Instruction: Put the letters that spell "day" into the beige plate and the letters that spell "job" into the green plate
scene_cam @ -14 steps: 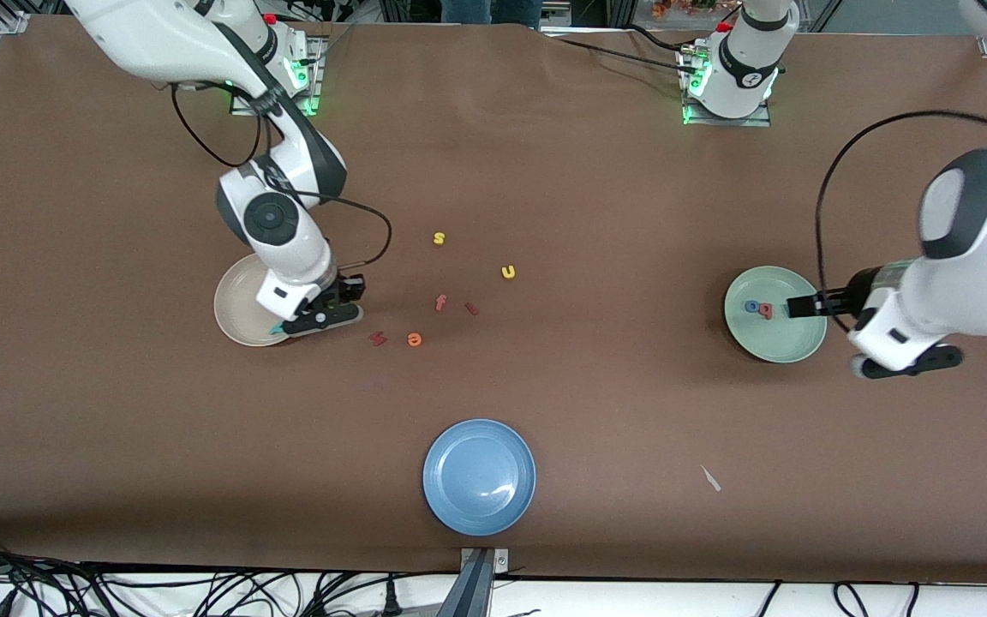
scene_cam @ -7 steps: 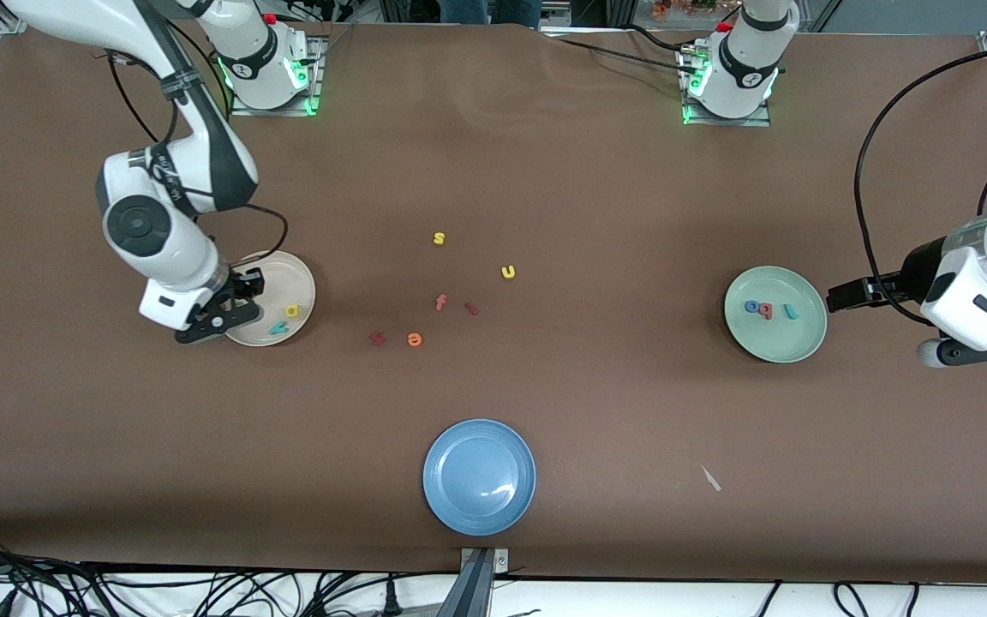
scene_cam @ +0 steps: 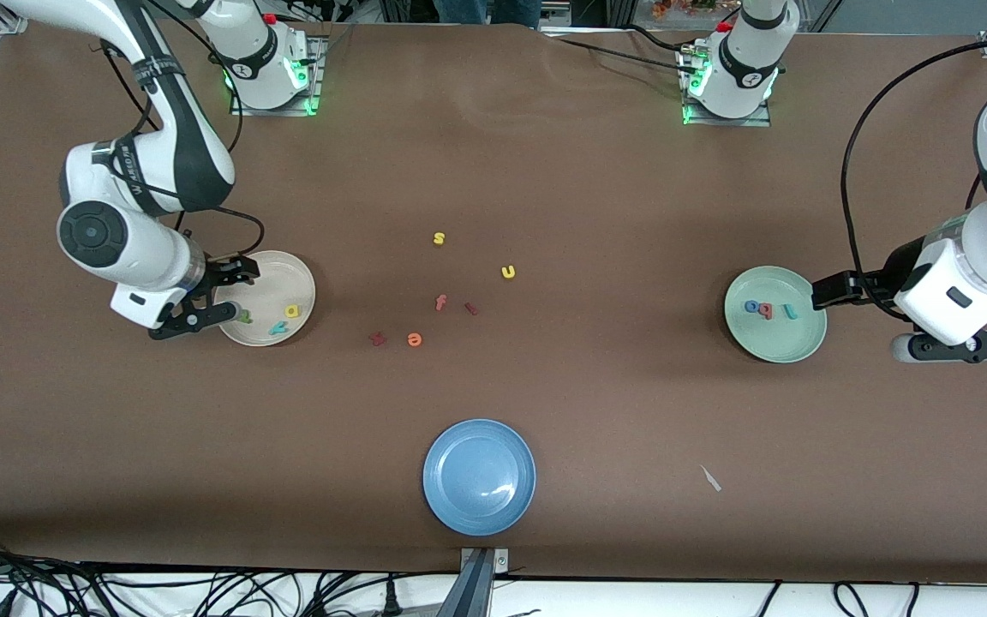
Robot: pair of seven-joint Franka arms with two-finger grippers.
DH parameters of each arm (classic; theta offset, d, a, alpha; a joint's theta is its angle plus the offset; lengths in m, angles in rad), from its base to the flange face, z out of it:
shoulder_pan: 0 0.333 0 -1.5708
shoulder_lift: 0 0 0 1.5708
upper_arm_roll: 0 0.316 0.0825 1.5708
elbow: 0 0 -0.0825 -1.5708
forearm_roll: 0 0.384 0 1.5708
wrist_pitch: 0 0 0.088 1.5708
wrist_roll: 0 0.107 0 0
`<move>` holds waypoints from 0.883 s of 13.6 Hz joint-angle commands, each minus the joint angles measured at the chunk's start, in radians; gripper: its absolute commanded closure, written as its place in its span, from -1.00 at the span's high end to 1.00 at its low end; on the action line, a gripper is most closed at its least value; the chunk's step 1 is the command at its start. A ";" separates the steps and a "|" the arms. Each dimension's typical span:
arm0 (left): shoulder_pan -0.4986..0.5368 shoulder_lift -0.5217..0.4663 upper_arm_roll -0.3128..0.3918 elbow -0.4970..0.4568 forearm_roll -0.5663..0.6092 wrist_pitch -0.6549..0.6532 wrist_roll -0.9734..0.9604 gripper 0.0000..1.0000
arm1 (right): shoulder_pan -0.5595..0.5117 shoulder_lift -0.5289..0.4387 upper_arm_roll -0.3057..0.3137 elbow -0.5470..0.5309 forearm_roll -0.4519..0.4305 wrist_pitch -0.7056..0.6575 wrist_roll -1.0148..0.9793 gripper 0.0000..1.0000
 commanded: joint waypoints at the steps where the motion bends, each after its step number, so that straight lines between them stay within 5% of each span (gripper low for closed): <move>1: -0.048 -0.090 0.090 -0.107 -0.077 0.048 0.107 0.99 | 0.008 -0.082 -0.035 0.023 0.082 -0.046 -0.009 0.99; 9: -0.034 -0.086 0.089 -0.101 -0.074 0.037 0.110 1.00 | 0.011 -0.297 -0.039 0.159 0.093 -0.355 -0.007 0.99; 12: -0.036 -0.086 0.090 -0.094 -0.071 0.041 0.112 1.00 | 0.011 -0.316 -0.090 0.208 0.247 -0.487 0.020 0.99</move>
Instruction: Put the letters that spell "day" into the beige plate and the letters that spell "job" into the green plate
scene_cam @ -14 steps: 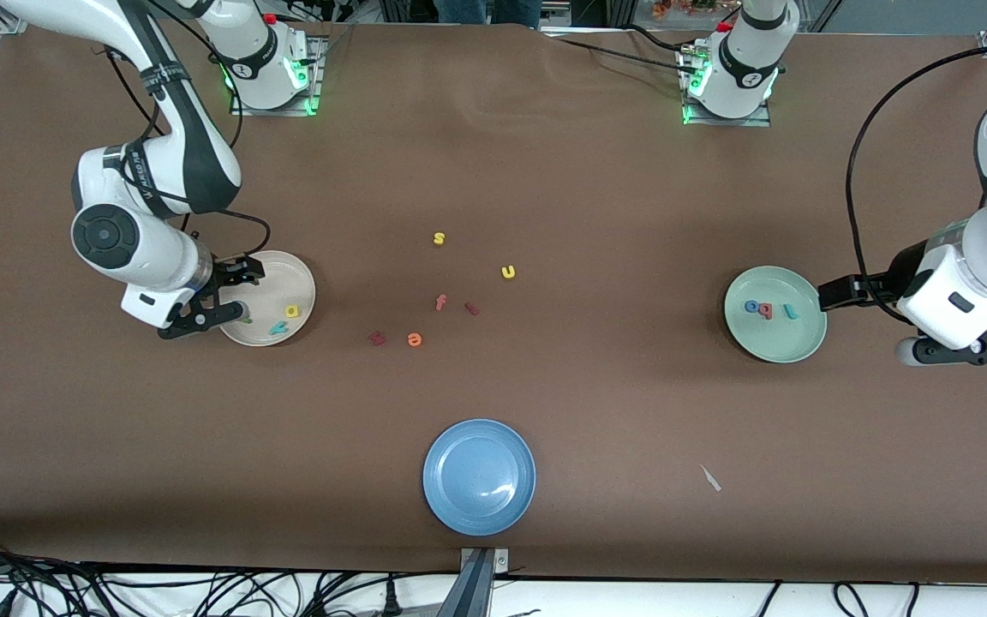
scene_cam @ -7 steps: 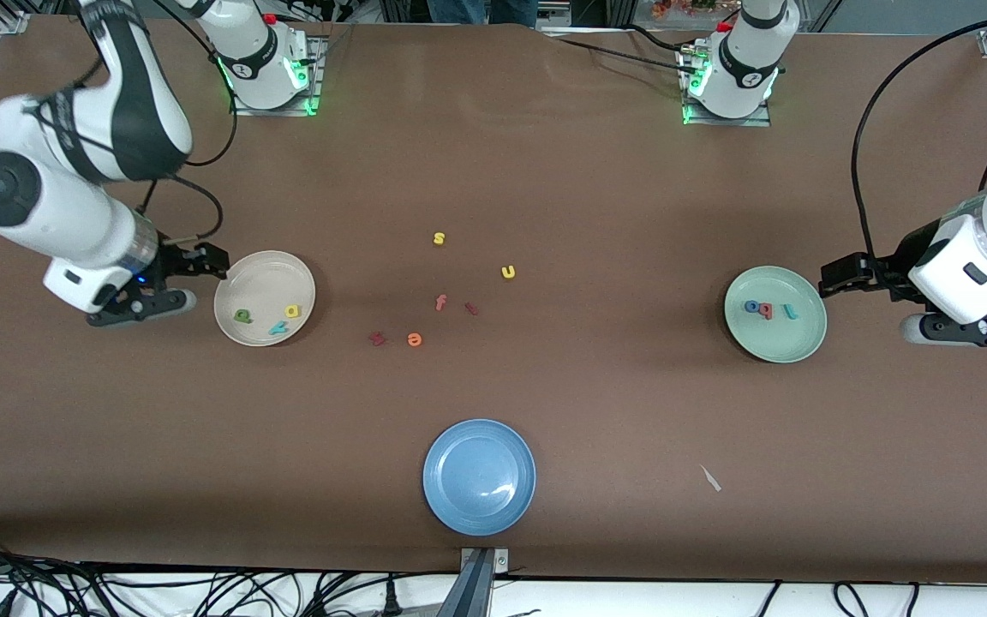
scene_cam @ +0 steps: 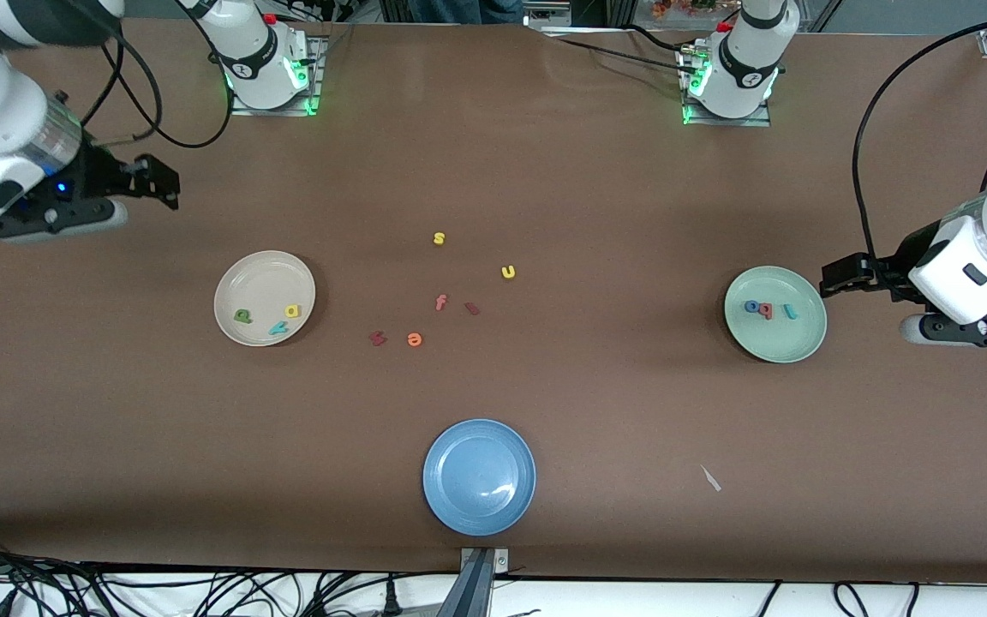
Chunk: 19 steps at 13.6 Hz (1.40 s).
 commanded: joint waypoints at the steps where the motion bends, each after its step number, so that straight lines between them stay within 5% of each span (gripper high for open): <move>1: -0.001 -0.025 0.010 -0.017 -0.014 0.008 0.027 1.00 | 0.007 0.006 -0.052 0.036 0.099 -0.072 0.012 0.99; 19: -0.001 -0.008 0.008 0.048 0.010 0.002 0.014 1.00 | 0.008 0.022 -0.050 0.082 0.015 -0.079 -0.001 0.99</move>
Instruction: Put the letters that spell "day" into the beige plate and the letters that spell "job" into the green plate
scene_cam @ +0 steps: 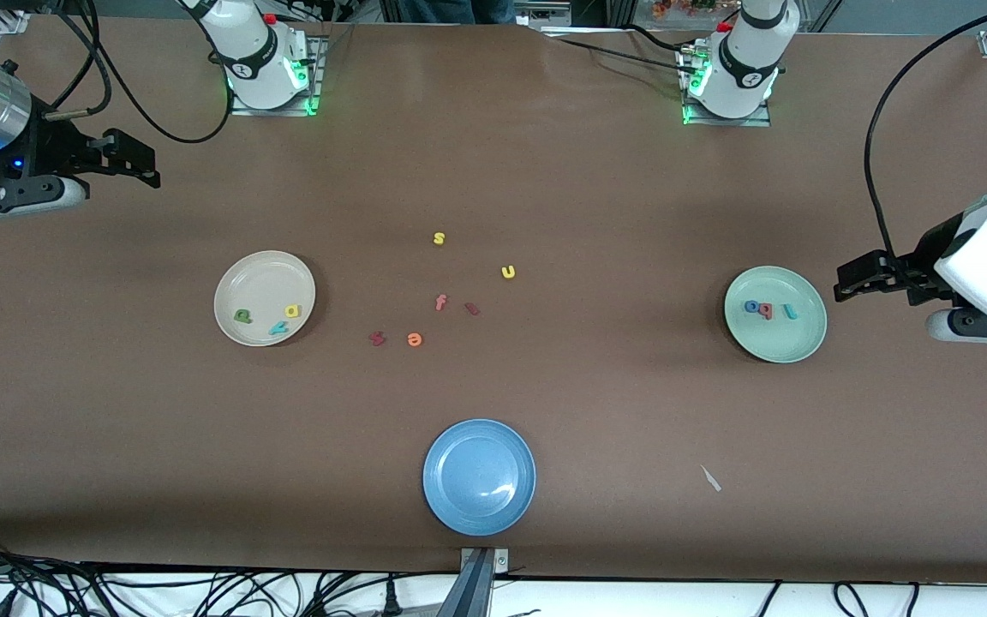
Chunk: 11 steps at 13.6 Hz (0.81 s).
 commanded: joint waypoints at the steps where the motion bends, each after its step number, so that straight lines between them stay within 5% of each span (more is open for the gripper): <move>1: -0.001 -0.006 0.003 0.009 0.010 -0.019 0.012 1.00 | 0.007 0.018 -0.002 0.034 -0.020 -0.025 -0.001 0.99; 11: -0.004 -0.007 -0.005 0.009 0.010 -0.033 0.012 1.00 | 0.008 0.029 0.001 0.034 -0.023 -0.025 -0.004 0.99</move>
